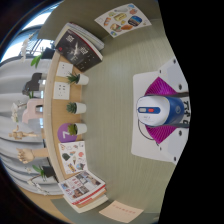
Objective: Arrange mouse
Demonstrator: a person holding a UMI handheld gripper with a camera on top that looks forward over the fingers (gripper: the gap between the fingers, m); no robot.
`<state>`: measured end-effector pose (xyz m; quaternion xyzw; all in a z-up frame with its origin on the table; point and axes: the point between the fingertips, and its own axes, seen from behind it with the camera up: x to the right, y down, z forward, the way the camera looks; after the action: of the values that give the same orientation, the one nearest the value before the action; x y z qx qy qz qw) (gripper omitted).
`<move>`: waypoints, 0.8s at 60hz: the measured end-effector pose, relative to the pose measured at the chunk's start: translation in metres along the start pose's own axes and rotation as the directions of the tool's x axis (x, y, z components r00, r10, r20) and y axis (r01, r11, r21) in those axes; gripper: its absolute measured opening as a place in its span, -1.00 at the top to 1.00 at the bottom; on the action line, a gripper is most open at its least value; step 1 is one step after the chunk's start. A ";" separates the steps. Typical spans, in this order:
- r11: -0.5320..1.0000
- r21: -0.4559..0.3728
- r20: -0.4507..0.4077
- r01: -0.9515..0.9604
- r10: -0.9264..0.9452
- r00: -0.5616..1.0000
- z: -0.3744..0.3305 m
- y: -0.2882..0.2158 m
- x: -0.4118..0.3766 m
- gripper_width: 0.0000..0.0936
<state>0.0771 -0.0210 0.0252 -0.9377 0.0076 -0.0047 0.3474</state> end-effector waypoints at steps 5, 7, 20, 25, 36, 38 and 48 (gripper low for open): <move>0.999 -0.034 0.024 -0.005 0.006 1.000 0.014 0.018 -0.009 0.25; 0.999 -0.041 0.029 0.003 -0.002 1.000 0.018 0.024 -0.012 0.25; 1.000 -0.007 0.023 -0.029 0.029 0.999 0.021 0.031 -0.015 -0.03; 1.000 0.002 0.026 -0.029 0.029 0.999 0.022 0.031 -0.019 -0.24; 0.999 -0.020 0.023 0.048 -0.047 0.999 0.008 0.029 -0.027 -0.78; 0.999 -0.009 0.015 0.045 -0.045 0.999 -0.002 0.023 -0.027 -0.77; 0.996 0.086 0.007 0.019 -0.020 1.000 -0.079 -0.012 -0.032 -0.78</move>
<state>0.0445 -0.0623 0.0930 -0.9219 -0.0032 -0.0047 0.3874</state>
